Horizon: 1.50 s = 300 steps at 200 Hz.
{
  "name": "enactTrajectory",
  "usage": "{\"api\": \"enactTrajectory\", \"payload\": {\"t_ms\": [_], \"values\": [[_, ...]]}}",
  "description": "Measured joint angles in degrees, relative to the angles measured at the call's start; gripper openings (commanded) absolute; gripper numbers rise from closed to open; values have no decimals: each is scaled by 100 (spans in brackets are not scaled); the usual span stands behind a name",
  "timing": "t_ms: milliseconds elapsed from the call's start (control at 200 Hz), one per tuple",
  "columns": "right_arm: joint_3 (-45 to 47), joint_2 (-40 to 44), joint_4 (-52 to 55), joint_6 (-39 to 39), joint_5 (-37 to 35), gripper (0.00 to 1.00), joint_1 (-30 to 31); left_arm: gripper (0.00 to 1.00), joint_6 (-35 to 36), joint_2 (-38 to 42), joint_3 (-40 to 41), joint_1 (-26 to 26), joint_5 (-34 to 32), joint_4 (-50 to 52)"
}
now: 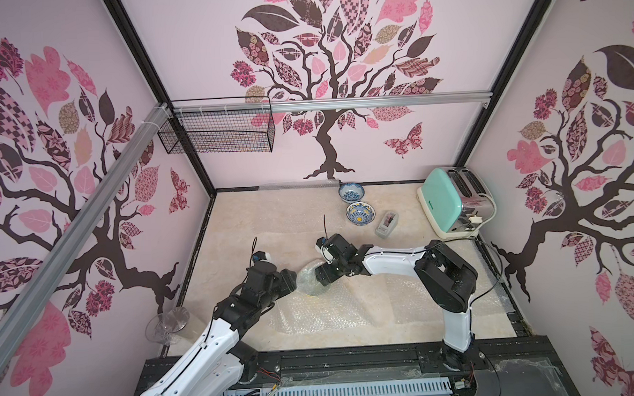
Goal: Wrap bowls in bubble wrap
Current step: Wrap the bowl in bubble wrap.
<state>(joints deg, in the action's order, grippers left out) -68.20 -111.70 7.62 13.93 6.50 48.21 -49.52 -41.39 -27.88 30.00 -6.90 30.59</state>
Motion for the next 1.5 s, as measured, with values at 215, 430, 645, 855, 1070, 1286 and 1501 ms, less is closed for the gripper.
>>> {"api": "enactTrajectory", "payload": {"t_ms": [215,430,645,855,1070,1286,1501], "values": [[0,0,2,-7,-59,83,11,67,-1115,83,372,72,-1097,1255],[2,0,0,-9,-74,83,11,67,-1386,55,772,109,-800,1266],[2,0,0,-9,-76,83,11,59,-1353,710,1379,122,376,636],[7,0,-7,-9,-74,83,11,35,-1545,1703,1707,118,1471,455],[26,0,-44,-17,-72,83,11,0,-1794,2448,1580,118,2133,74],[37,0,-59,-24,-72,83,11,15,-1755,2291,1217,118,2557,-297],[37,0,-66,-24,-72,83,11,51,-1622,1976,-20,120,1491,1049]]}}
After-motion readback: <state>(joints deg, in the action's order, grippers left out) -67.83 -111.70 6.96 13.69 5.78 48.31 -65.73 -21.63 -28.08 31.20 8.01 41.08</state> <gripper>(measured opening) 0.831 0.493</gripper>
